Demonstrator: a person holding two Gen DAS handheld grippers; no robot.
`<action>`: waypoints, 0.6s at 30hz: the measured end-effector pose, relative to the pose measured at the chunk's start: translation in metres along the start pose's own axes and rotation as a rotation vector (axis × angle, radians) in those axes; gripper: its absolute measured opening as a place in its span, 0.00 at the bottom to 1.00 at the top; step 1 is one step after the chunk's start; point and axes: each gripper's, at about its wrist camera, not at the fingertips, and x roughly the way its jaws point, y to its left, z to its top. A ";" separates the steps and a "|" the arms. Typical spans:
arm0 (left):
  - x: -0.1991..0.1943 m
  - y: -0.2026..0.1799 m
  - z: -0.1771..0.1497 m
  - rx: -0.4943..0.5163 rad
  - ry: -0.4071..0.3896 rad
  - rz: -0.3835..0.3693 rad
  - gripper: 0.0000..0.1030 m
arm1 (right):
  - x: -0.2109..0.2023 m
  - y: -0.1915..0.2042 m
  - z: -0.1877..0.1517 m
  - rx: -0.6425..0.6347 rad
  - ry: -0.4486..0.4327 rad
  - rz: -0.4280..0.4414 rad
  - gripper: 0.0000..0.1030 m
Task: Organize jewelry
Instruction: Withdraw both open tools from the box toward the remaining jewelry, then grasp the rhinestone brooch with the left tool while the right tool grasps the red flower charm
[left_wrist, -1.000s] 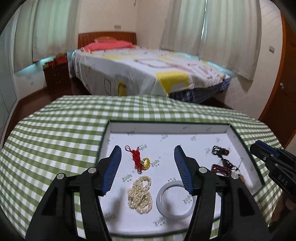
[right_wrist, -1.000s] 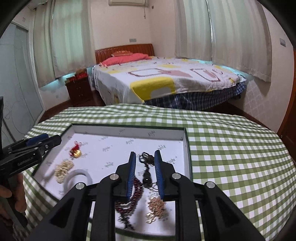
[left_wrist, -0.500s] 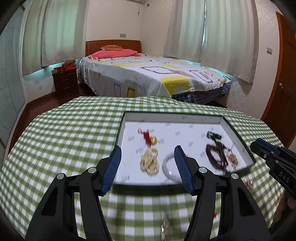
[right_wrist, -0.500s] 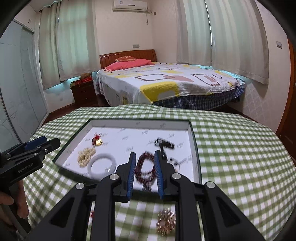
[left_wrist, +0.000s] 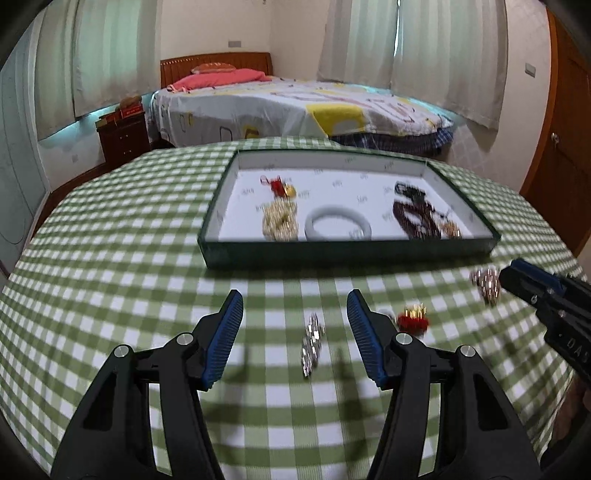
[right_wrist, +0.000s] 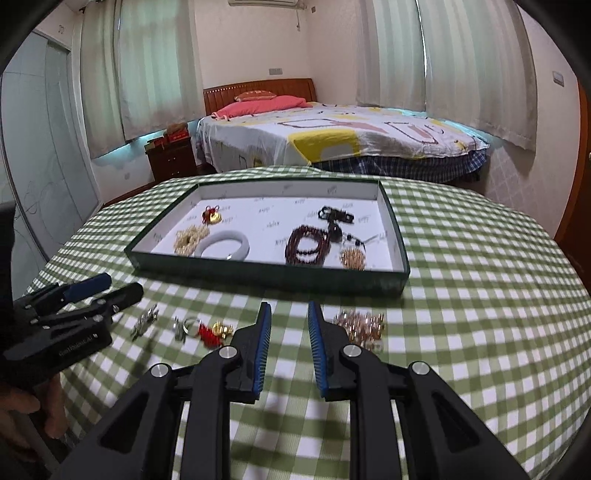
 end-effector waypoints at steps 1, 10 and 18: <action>0.001 -0.001 -0.004 0.003 0.010 -0.001 0.55 | -0.001 0.001 -0.002 0.000 0.002 0.002 0.21; 0.019 -0.004 -0.016 0.028 0.086 -0.003 0.33 | 0.000 0.007 -0.011 -0.006 0.012 0.021 0.21; 0.021 0.000 -0.017 0.051 0.086 -0.008 0.12 | 0.005 0.012 -0.014 -0.006 0.029 0.034 0.21</action>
